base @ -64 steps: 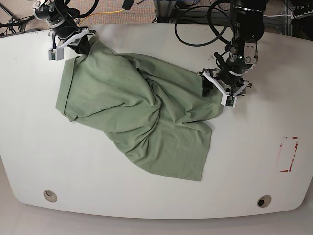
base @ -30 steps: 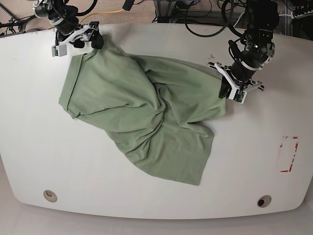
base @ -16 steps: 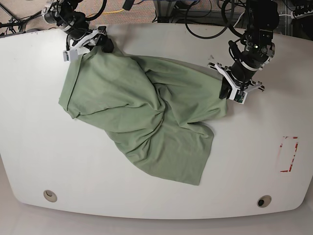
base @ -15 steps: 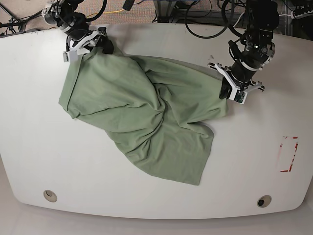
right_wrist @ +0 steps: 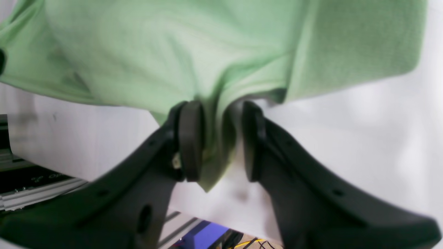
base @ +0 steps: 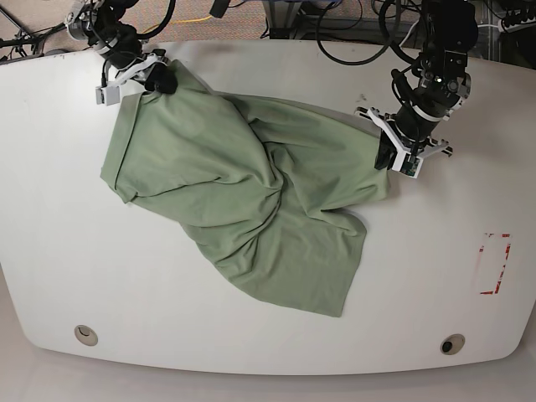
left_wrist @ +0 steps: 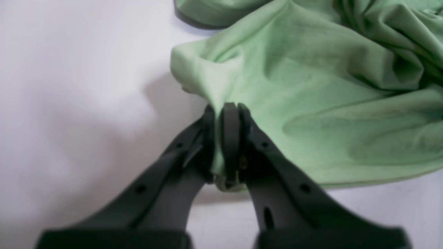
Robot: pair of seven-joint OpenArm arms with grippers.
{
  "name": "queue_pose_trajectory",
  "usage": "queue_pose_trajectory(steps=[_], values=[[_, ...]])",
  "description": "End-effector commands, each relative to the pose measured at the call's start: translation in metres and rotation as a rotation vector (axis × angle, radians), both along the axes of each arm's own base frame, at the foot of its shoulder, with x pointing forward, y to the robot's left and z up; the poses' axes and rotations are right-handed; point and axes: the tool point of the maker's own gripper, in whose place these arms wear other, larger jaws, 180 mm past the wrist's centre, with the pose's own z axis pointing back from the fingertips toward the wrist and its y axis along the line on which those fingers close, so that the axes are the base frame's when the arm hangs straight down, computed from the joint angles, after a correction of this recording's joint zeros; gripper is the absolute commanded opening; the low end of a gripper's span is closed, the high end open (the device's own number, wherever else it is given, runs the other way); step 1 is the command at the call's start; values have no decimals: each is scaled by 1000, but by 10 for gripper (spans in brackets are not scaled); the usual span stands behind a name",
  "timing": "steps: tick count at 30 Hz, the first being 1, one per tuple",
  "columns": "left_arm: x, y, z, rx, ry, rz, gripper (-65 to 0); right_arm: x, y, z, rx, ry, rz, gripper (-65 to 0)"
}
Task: Fold the T-shirt properly
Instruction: 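Grasp the shirt edge with the right gripper and the left gripper, then lift the shirt with both grippers and swing it up into the air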
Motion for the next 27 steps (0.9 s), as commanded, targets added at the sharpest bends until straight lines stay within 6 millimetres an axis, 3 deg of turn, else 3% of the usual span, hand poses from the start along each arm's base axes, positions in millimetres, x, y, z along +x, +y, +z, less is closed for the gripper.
queue_pose_trajectory(steps=[1, 6, 8, 10, 20, 27], values=[[6, 2, 11, -5, -44, -1, -650, -2, -7, 2, -17, 1, -6, -469], [6, 0, 12, -7, -44, -3, -650, -1, -14, 3, -37, 3, 3, -480], [7, 0, 12, -7, -46, -3, -650, -1, -14, 3, -37, 3, 3, -544], [7, 0, 12, -7, -46, -3, -650, -1, -14, 3, -38, 3, 6, -650], [6, 0, 14, -8, -50, -2, -650, -8, -16, 11, -71, 1, 20, -650], [-7, 26, 11, 15, -32, 62, -650, -14, -18, 44, -182, -53, 71, -650]])
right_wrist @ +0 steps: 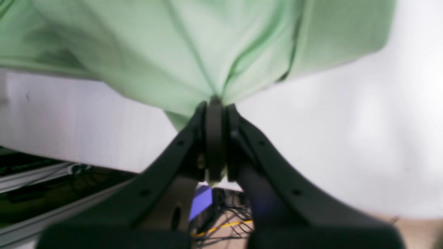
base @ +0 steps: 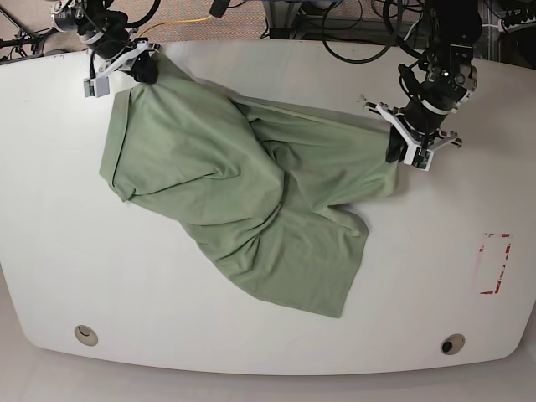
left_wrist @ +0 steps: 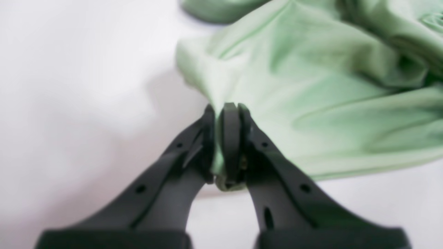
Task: Fold the T-shirt properly
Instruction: 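Lift the shirt with both grippers and swing it up into the air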
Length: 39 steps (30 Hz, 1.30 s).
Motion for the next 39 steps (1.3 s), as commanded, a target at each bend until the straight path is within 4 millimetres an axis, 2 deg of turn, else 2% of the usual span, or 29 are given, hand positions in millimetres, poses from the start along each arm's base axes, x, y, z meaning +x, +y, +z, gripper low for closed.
queue_pose_trajectory(steps=[1, 9, 12, 16, 18, 25, 32, 34, 37, 39], values=[[-1, 9, 14, 12, -44, 16, -650, 1, -3, 24, -64, -56, 28, -650], [-33, 36, 16, 55, -16, 76, -650, -30, -2, 22, -81, 13, 43, -650], [-43, 49, 15, 77, -3, 93, -650, -35, -2, 20, -81, 27, 43, -650], [-47, 70, 23, 93, -17, 118, -650, -31, -2, 22, -82, 13, 42, -650], [-39, 80, 34, 86, -57, 154, -650, -19, -3, 25, -84, -17, 42, -650], [6, 83, 64, 108, -102, 166, -650, 28, -5, 42, -100, -139, 48, -650], [45, 88, 97, 123, -139, 194, -650, 79, -13, 71, -141, -262, 74, -650], [59, 90, 112, 127, -161, 205, -650, 96, -20, 83, -171, -305, 84, -650], [73, 93, 130, 131, -178, 220, -650, 111, -27, 91, -173, -339, 86, -650], [85, 101, 148, 154, -194, 235, -650, 123, -34, 103, -200, -375, 91, -650]])
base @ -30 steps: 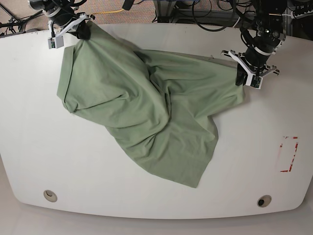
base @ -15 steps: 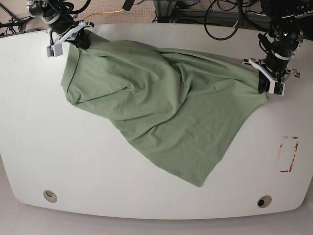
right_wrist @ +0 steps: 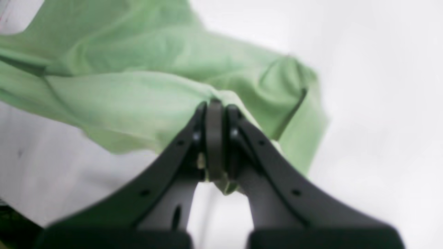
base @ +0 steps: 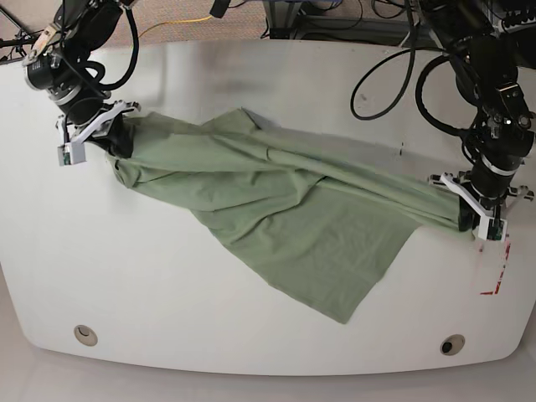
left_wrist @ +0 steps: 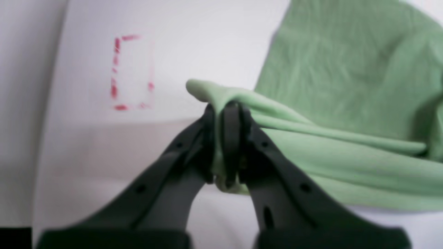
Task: Fold the T-shirt properly
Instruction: 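Lift the shirt with both grippers and swing it up into the air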
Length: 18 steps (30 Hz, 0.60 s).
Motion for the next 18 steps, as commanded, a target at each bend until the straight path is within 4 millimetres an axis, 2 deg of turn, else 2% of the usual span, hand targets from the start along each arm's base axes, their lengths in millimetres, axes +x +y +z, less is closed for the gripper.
queue_pose_trajectory(steps=[1, 3, 6, 9, 12, 18], values=[[16, 11, 36, 38, -73, 15, -650, 20, -10, 26, -34, -91, 8, -650], [29, 9, 57, 53, -106, 8, -650, 34, -14, 39, -52, -135, 11, -650], [40, 0, 74, 69, -124, -18, -650, 47, -11, 50, -71, -165, 48, -650], [53, 1, 105, 76, -173, -7, -650, 65, -13, 65, -101, -202, 81, -650], [63, 1, 135, 78, -237, 0, -650, 85, -11, 79, -107, -237, 116, -650], [77, -16, 182, 103, -341, -44, -650, 126, -20, 107, -140, -279, 168, -650]])
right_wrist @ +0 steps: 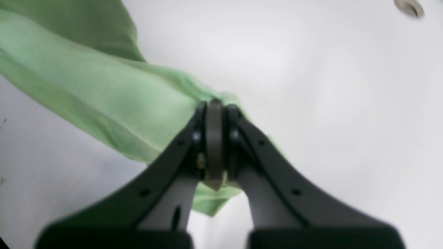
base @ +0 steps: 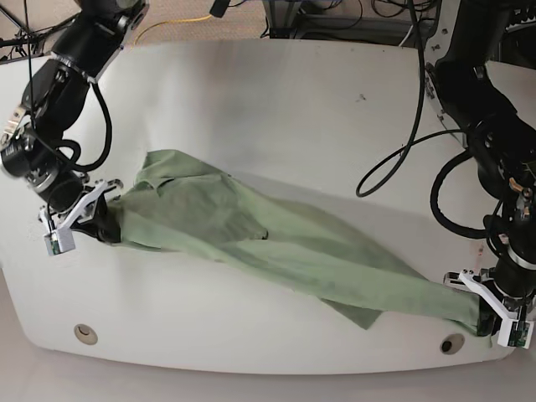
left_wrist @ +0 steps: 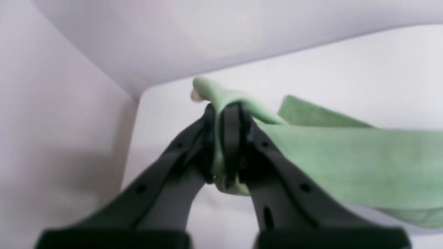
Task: Fold the T-shirt properly
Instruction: 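Lift the shirt with both grippers and swing it up into the air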
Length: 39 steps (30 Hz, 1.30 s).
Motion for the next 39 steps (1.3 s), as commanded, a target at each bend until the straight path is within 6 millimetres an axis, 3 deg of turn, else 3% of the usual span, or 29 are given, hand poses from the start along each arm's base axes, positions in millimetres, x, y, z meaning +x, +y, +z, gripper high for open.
queue_pose_trajectory(steps=[1, 9, 16, 21, 30, 32, 35, 38, 39], values=[[4, 0, 39, 5, -108, -4, -650, 28, -13, 35, -30, -79, 23, -650], [14, 2, 80, -10, -191, -5, -650, 89, -20, 90, -86, -115, 94, -650], [13, 6, 108, 0, -254, 2, -650, 127, -17, 169, -193, -196, 148, -650], [10, 6, 141, 0, -334, 2, -650, 136, -11, 227, -294, -277, 171, -650], [-15, 19, 235, 44, -545, 34, -650, 125, -18, 324, -454, -412, 138, -650], [-18, 14, 246, 69, -565, 24, -650, 124, -21, 324, -475, -397, 131, -650], [-14, 3, 243, 92, -552, -2, -650, 122, -26, 322, -488, -381, 122, -650], [-5, 3, 219, 89, -493, -5, -650, 122, -30, 317, -489, -363, 115, -650], [-2, 3, 208, 87, -465, -8, -650, 123, -32, 306, -482, -339, 116, -650]])
